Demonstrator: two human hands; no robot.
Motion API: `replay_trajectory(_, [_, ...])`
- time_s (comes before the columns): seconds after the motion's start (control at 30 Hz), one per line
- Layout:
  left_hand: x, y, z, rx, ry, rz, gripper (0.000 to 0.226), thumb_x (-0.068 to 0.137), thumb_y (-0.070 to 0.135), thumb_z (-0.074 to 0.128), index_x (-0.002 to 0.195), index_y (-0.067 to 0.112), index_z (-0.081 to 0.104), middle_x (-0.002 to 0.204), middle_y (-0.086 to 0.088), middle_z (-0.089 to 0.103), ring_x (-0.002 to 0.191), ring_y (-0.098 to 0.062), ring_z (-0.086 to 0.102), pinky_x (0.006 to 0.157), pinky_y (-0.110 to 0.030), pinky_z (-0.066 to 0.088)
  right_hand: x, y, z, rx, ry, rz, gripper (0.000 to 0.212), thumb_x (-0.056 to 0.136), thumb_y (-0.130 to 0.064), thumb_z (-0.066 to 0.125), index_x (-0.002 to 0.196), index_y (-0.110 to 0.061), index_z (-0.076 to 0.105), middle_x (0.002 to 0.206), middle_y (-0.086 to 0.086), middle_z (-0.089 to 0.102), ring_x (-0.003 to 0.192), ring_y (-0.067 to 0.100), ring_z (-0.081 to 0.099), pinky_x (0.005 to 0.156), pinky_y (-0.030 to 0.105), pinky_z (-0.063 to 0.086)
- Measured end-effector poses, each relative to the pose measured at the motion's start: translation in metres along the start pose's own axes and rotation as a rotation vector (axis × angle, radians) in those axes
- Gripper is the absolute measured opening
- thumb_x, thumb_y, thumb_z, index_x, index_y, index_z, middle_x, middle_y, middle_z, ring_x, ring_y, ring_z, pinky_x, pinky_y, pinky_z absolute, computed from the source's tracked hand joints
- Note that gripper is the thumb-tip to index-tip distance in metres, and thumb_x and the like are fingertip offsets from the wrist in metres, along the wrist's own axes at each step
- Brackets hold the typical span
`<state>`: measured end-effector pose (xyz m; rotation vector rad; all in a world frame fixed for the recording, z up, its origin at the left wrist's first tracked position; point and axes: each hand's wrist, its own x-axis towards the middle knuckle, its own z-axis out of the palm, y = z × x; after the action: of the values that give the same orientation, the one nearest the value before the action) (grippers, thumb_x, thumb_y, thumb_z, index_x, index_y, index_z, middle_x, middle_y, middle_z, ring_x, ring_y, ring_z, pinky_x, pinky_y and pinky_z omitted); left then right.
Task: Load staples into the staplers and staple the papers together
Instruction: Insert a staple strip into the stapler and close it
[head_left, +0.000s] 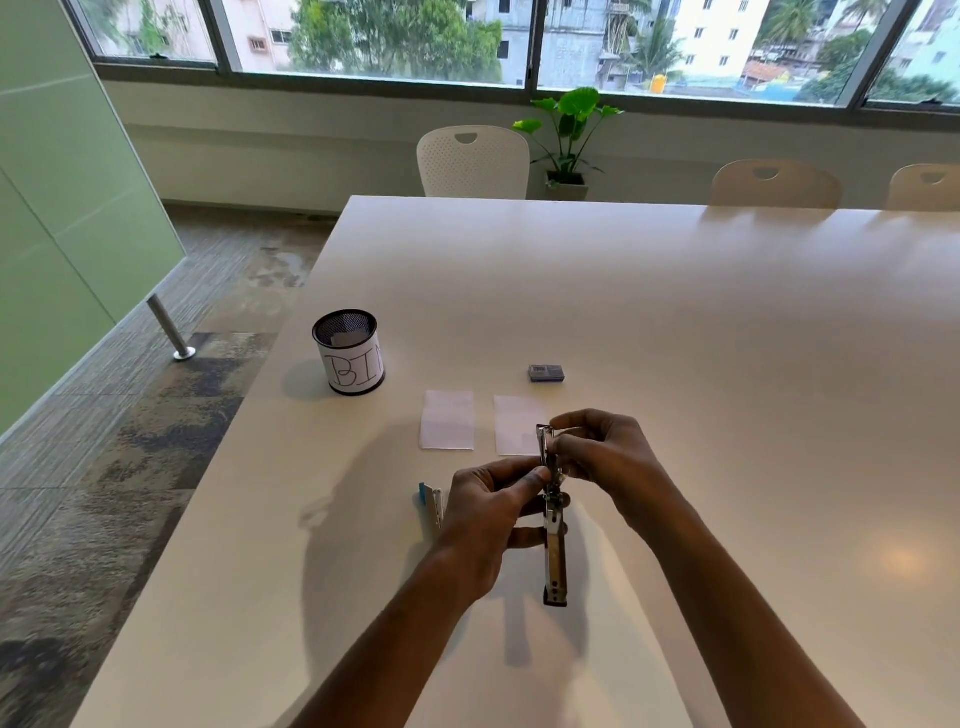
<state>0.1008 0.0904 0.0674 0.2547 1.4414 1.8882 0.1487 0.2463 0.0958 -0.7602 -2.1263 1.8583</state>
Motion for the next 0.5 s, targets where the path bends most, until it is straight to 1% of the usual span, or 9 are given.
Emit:
replay_trajectory(0.13, [-0.002, 0.0, 0.0, -0.015, -0.007, 0.001, 0.018, 0.094, 0.012, 0.065, 0.107, 0.016, 0.077, 0.102, -0.014, 0.077, 0.095, -0.031, 0.075, 0.07, -0.047, 0.063, 0.004, 0.0, 0.002, -0.001, 0.042, -0.003, 0.017, 0.087, -0.006, 0.07, 0.104, -0.003, 0.069, 0.091, 0.013, 0.068, 0.077, 0.017, 0.066, 0.071, 0.027, 0.055])
replay_trajectory(0.2, [-0.003, 0.0, 0.0, -0.02, -0.006, -0.002, 0.018, 0.094, 0.013, 0.065, 0.108, 0.015, 0.076, 0.103, -0.014, 0.077, 0.095, -0.031, 0.075, 0.07, -0.047, 0.063, 0.004, 0.0, 0.003, 0.007, 0.032, -0.004, 0.016, 0.089, -0.007, 0.069, 0.104, -0.003, 0.069, 0.093, 0.015, 0.068, 0.077, 0.018, 0.066, 0.073, 0.029, 0.057])
replay_trajectory(0.27, [-0.004, 0.0, 0.0, -0.042, -0.003, -0.01, 0.017, 0.093, 0.012, 0.065, 0.105, 0.016, 0.077, 0.103, -0.015, 0.077, 0.095, -0.031, 0.075, 0.069, -0.046, 0.063, 0.001, 0.001, 0.001, 0.006, 0.001, -0.019, 0.019, 0.09, -0.011, 0.07, 0.108, -0.005, 0.068, 0.096, 0.014, 0.069, 0.079, 0.018, 0.068, 0.076, 0.03, 0.059])
replay_trajectory(0.33, [-0.004, 0.001, -0.002, -0.083, 0.011, -0.021, 0.016, 0.093, 0.011, 0.066, 0.1, 0.015, 0.079, 0.101, -0.016, 0.077, 0.094, -0.032, 0.076, 0.066, -0.044, 0.062, -0.004, 0.0, -0.003, -0.044, 0.0, -0.068, 0.024, 0.092, -0.015, 0.069, 0.115, -0.011, 0.067, 0.104, 0.009, 0.07, 0.085, 0.016, 0.071, 0.075, 0.027, 0.058])
replay_trajectory(0.4, [-0.003, 0.003, -0.005, -0.112, 0.032, -0.03, 0.015, 0.092, 0.009, 0.065, 0.1, 0.013, 0.078, 0.101, -0.017, 0.077, 0.093, -0.033, 0.076, 0.065, -0.043, 0.062, -0.011, -0.001, -0.01, -0.117, 0.005, -0.169, 0.025, 0.092, -0.02, 0.068, 0.117, -0.018, 0.067, 0.11, -0.001, 0.07, 0.091, 0.015, 0.072, 0.074, 0.027, 0.06])
replay_trajectory(0.5, [-0.001, 0.005, -0.007, -0.118, 0.044, -0.026, 0.017, 0.092, 0.009, 0.065, 0.105, 0.01, 0.076, 0.103, -0.02, 0.076, 0.095, -0.034, 0.075, 0.066, -0.043, 0.062, -0.026, -0.001, -0.016, -0.196, -0.138, -0.309, 0.024, 0.087, -0.031, 0.071, 0.11, -0.023, 0.071, 0.107, -0.009, 0.072, 0.094, 0.014, 0.071, 0.075, 0.027, 0.061])
